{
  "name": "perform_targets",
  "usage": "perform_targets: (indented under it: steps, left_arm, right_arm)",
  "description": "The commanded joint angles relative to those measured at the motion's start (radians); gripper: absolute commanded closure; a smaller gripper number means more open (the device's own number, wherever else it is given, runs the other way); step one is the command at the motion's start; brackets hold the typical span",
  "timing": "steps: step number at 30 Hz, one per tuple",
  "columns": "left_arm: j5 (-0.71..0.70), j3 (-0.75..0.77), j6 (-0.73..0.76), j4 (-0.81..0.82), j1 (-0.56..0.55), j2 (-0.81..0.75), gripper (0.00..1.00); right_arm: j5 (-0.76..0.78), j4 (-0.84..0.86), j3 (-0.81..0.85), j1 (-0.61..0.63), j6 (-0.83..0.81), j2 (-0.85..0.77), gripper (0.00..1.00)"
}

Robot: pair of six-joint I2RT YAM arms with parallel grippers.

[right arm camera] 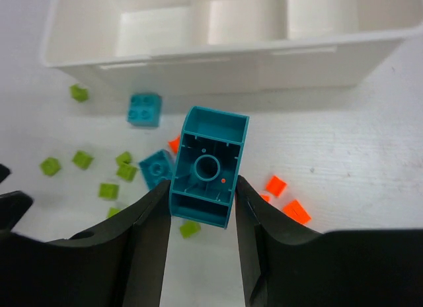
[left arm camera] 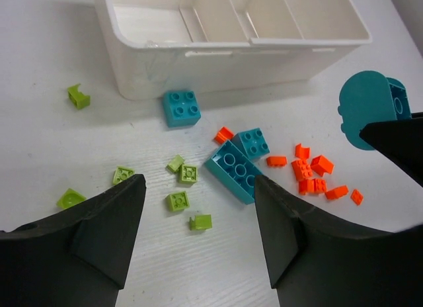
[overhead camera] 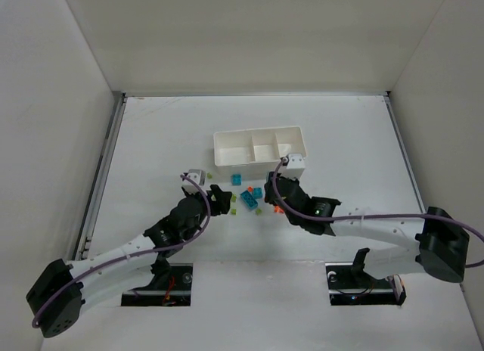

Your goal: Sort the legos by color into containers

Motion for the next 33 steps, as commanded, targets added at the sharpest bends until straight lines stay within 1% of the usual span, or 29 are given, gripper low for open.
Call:
perform_targets:
  steps: [1,4,7,10,13,18,23,24,27,28,33]
  left_arm:
    - [-0.012,-0.004,-0.023,-0.026,0.034,-0.06,0.37]
    - [-0.002,0.005,-0.051,-0.122,0.06,-0.106,0.41]
    - [-0.011,-0.009,-0.072,-0.172,0.063,-0.161,0.45]
    - [0.0,-0.007,-0.083,-0.196,0.054,-0.184,0.46]
    - [-0.008,0.001,-0.086,-0.189,0.033,-0.158,0.46]
    - [-0.012,0.033,-0.084,-0.135,-0.016,-0.061,0.46]
    - [-0.025,0.063,-0.089,-0.055,-0.067,0.067,0.46]
    - [-0.032,0.068,-0.088,-0.034,-0.079,0.092,0.46]
    - [-0.048,0.088,-0.083,0.014,-0.114,0.161,0.46]
    - [-0.048,0.097,-0.08,0.02,-0.124,0.182,0.46]
    - [-0.043,0.157,-0.068,0.06,-0.16,0.305,0.46]
  right_arm:
    - [-0.09,0.107,0.103,-0.008,-0.126,0.029,0.72]
    - [-0.193,0.22,0.202,-0.048,-0.198,0.138,0.71]
    - [-0.256,0.271,0.308,-0.099,-0.224,0.261,0.71]
    - [-0.311,0.29,0.406,-0.142,-0.228,0.373,0.7]
    - [-0.324,0.299,0.492,-0.18,-0.228,0.474,0.69]
    - [-0.365,0.291,0.577,-0.215,-0.205,0.565,0.67]
    - [-0.39,0.285,0.631,-0.222,-0.194,0.603,0.58]
    - [-0.394,0.284,0.637,-0.222,-0.194,0.605,0.54]
    - [-0.397,0.281,0.625,-0.222,-0.194,0.574,0.37]
    - [-0.397,0.285,0.614,-0.222,-0.194,0.559,0.34]
    - [-0.379,0.302,0.491,-0.223,-0.195,0.429,0.33]
